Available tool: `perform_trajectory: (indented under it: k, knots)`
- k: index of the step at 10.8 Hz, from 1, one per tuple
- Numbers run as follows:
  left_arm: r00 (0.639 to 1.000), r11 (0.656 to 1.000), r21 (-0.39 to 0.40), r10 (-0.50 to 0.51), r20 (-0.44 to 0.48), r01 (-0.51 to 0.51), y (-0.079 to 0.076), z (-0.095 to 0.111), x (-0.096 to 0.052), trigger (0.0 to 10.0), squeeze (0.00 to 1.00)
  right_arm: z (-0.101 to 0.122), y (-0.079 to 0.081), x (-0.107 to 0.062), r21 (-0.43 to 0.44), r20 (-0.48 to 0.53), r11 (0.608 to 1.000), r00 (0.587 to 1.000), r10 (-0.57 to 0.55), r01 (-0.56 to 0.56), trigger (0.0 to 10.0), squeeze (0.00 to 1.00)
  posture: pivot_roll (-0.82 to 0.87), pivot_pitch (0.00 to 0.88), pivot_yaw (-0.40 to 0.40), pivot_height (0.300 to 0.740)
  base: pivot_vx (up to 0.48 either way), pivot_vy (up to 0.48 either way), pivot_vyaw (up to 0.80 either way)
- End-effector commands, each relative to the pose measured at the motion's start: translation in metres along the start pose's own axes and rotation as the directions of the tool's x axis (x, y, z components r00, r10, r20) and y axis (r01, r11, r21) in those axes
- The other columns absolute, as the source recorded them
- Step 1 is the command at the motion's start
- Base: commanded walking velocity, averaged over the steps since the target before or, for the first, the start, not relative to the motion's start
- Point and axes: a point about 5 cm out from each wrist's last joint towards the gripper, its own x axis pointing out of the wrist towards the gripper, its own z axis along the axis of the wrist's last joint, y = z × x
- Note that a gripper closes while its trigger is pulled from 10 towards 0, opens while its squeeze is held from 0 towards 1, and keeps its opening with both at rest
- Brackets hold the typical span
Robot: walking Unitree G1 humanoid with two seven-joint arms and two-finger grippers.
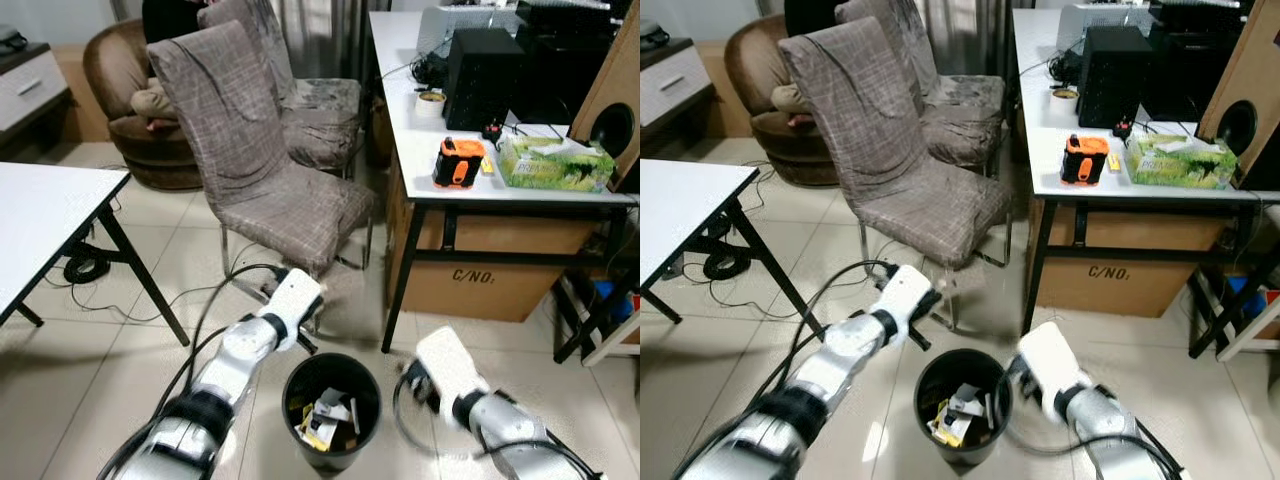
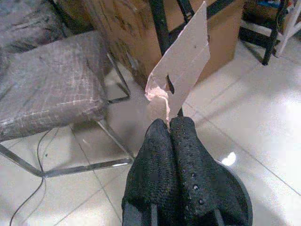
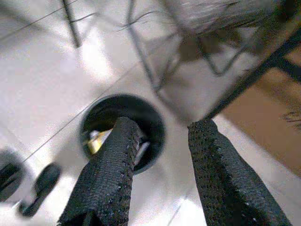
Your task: Picking trash to rubbish bin
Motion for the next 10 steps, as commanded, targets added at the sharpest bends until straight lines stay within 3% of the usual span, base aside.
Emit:
perform_trajectory:
  k: [1, 3, 5, 7, 8, 10]
  knots:
    - [1.000, 1.000, 0.013, 0.014, 0.018, -0.014, 0.002, 0.009, 0.005, 10.0, 0.00, 0.002, 0.003, -0.004, -0.006, 0.013, 1.000, 1.000, 0.029, -0.029, 10.0, 0.00, -0.21, 0.025, 0.072, 0.740, 0.000, 0.000, 0.00]
    - [0.999, 1.000, -0.006, 0.018, 0.031, -0.018, 0.002, 0.024, 0.015, 10.0, 0.00, 0.000, 0.002, -0.015, -0.016, 0.014, 0.999, 0.999, 0.032, -0.032, 10.0, 0.00, -0.23, 0.037, 0.083, 0.740, 0.000, 0.000, 0.00]
    - [0.999, 0.998, 0.058, 0.021, 0.025, -0.022, 0.003, 0.031, 0.020, 10.0, 0.00, -0.003, 0.002, -0.023, -0.020, -0.009, 0.999, 1.000, 0.025, -0.025, 10.0, 0.00, -0.25, 0.053, 0.088, 0.740, 0.000, 0.000, 0.00]
    - [0.999, 0.997, 0.062, 0.047, 0.028, -0.048, 0.007, 0.032, 0.020, 10.0, 0.00, -0.003, 0.002, -0.024, -0.019, -0.011, 0.999, 1.000, 0.026, -0.026, 10.0, 0.00, -0.25, 0.056, 0.087, 0.740, 0.000, 0.000, 0.00]
    - [0.997, 0.996, 0.060, 0.067, 0.033, -0.069, 0.010, 0.034, 0.020, 10.0, 1.00, -0.004, 0.003, -0.025, -0.020, -0.016, 0.999, 0.999, 0.028, -0.028, 10.0, 0.00, -0.24, 0.058, 0.084, 0.740, 0.000, 0.000, 0.00]
    - [0.996, 0.998, 0.025, 0.064, 0.065, -0.066, 0.009, 0.037, 0.020, 10.0, 1.00, -0.003, 0.002, -0.022, -0.028, -0.019, 0.999, 1.000, 0.018, -0.019, 10.0, 0.00, -0.24, 0.054, 0.086, 0.740, 0.000, 0.000, 0.00]
